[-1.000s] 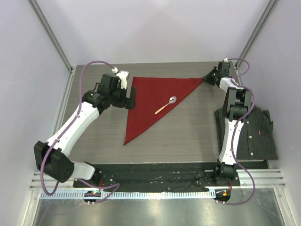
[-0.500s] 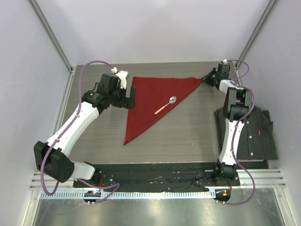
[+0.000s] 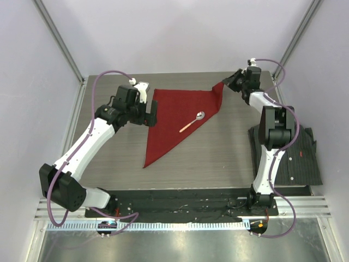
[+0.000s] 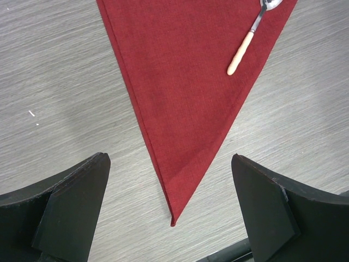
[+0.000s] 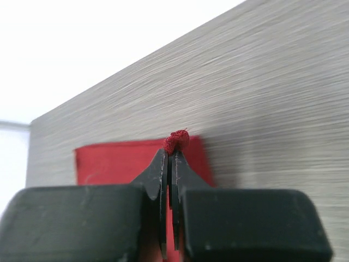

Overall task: Fold the napkin, place the utensils inside, and roll it up
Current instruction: Fold the napkin

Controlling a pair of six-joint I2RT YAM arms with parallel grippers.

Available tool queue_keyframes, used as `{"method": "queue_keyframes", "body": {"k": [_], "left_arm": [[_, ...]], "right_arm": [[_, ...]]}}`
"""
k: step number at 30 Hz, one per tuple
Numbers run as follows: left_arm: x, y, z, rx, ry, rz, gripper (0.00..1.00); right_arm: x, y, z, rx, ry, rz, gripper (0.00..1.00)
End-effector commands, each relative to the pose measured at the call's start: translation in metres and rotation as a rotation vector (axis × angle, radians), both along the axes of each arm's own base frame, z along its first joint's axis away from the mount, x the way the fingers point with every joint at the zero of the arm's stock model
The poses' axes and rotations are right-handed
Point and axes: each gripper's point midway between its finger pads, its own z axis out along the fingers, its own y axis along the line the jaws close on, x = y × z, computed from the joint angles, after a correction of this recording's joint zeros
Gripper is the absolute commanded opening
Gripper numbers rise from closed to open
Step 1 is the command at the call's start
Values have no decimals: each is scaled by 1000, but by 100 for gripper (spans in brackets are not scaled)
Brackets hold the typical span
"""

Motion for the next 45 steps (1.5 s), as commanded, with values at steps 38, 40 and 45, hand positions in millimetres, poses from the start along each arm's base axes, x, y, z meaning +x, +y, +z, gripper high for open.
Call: {"method": "queue_keyframes", "body": {"k": [38,40,45], "left_arm": [[-4,-5,33,-87,-80,-8,100],[-4,-5,33,-89,-82,-7,100],[-5,-6,35,-93,-84,-11,100]], "right_arm": [[-185,242,4,-29,27,479,1],[-191,247,2,-29,31,487,1],[-200,250,-4,-38,47,493,1]]}}
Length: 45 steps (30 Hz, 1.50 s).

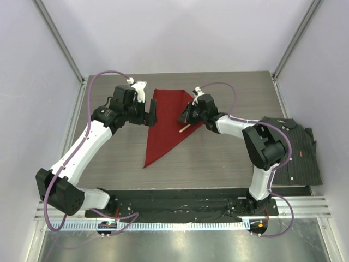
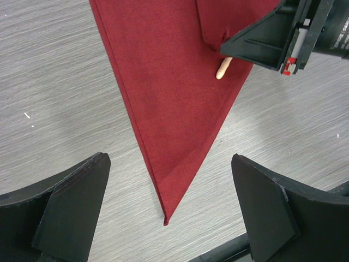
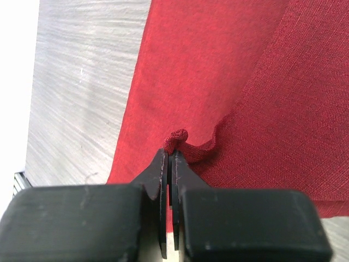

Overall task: Fold the napkin, place the utensils inside, and roll it up
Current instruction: Fold the napkin

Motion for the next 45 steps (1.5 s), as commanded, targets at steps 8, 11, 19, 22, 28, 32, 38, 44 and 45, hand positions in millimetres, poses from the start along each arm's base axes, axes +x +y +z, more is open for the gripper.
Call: {"method": "queue_keyframes", "body": {"k": [8,11,19,22,28,32,38,44,45], "left_arm": [[1,-4,20,-55,-59,-9,100],[1,-5,21,-60,-58,-11,100],[0,-5,20,-60,-56,-10,100],[1,-4,19,-55,-56,-6,100],[5,0,16,-45,-59,26,100],[7,9,1,-20,-23,92,100],[-10,39,-54,-55,118,274,100],[-55,53,-117,-114,264,413,99],[-58,47,-117,-155,273,402,97]], "right_arm": [[-17,12,20,10,-53,15,1],[-23,13,11,3,-35,17,1],[-36,22,3,5,-9,51,16],[-42,27,12,12,-30,86,36],[-53,18,57,17,-126,111,61],[-55,2,82,-27,-200,79,62],[-45,-30,117,-36,-266,-14,64],[-33,-67,149,30,-318,-94,64],[-28,-78,155,49,-326,-120,64]]}}
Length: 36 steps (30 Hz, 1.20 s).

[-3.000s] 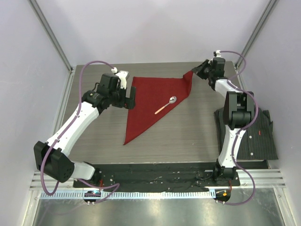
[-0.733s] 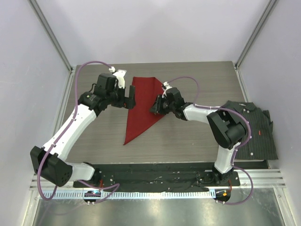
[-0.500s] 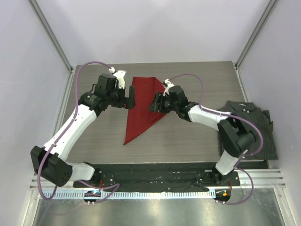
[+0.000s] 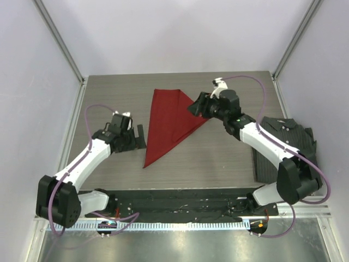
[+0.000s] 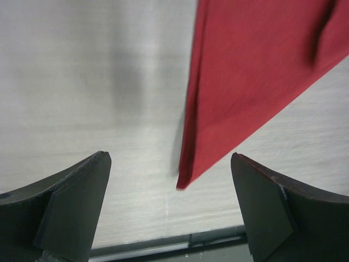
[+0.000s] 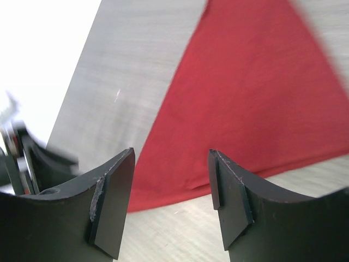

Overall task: Fold the napkin, place the utensils inside, and roll it up
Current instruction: Fold the napkin

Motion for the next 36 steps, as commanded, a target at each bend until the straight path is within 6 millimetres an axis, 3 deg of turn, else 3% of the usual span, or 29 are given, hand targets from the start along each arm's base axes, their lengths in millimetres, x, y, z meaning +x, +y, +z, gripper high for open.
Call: {"method": "queue_keyframes", "body": {"k": [1,3,8,13,16,17,19,21,22,23,24,25,26,27,28,30,32,36], "left_arm": [[-9,-9,2,-145,-32,107,95],[-20,-10,-9,-174,-5,138,91],[-36,-23,-28,-293,41,160,86],[-39,-28,-36,-315,73,160,82],[-39,-23,-38,-291,75,176,80],[-39,-21,-37,-278,71,178,80],[-30,-17,-20,-256,6,161,81],[-23,-3,-6,-204,-34,182,85],[-10,2,16,-184,-95,162,86],[-3,15,24,-165,-114,195,88],[-1,22,32,-149,-122,198,90],[9,28,50,-138,-169,186,91],[14,35,60,-131,-195,194,92],[21,48,68,-128,-217,224,92],[25,54,74,-127,-233,234,93],[35,68,95,-141,-281,253,94],[39,73,108,-137,-312,257,95],[38,80,113,-124,-365,266,97]], "right_arm": [[9,-34,35,69,-80,-68,64],[9,-50,39,90,-93,-99,65],[-1,-64,28,111,-77,-119,67],[-6,-56,19,132,-56,-70,67],[-13,-42,12,147,-30,-15,66],[-23,-26,9,144,-20,30,65],[-36,-4,0,134,3,78,65],[-59,32,-9,116,4,145,64],[-67,42,-16,105,4,166,64],[-72,54,-23,91,-5,193,64],[-93,77,-31,51,-28,273,64],[-100,88,-36,21,-47,313,64],[-108,100,-53,-23,-40,358,63],[-126,118,-59,-61,-58,424,63],[-131,130,-57,-125,-143,483,63],[-136,139,-77,-253,-188,520,63],[-142,150,-80,-361,-310,569,64],[-145,150,-108,-521,-434,606,64]]}}
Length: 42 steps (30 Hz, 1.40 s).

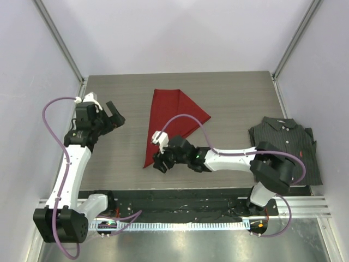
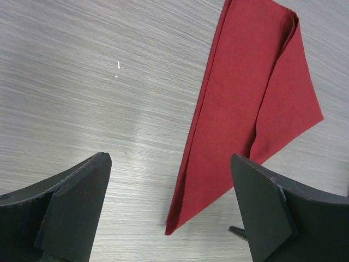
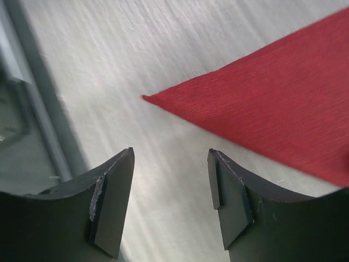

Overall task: Fold the napkin, place the utensils inside, and roll it up
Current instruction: Fold the napkin

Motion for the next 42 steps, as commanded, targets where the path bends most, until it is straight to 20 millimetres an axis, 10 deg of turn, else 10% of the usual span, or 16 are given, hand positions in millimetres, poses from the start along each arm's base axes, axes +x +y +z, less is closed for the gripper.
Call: {"method": "queue_keyframes", "body": {"k": [1,7,19,42], "left_arm": [[-5,3,11,37,-58,-35,98],[-5,-5,4,23,-52,-86,100],[-7,2,12,5,-73,-74,100],[-5,-4,8,-46,-57,-99,100]], "right_arm": [[24,6,9,-97,-346,31,64],[5,26,-22,-290,-584,133,62],[6,59,-24,-340,-805,159,57],[-5,68,-82,-415,-741,341,26]]}}
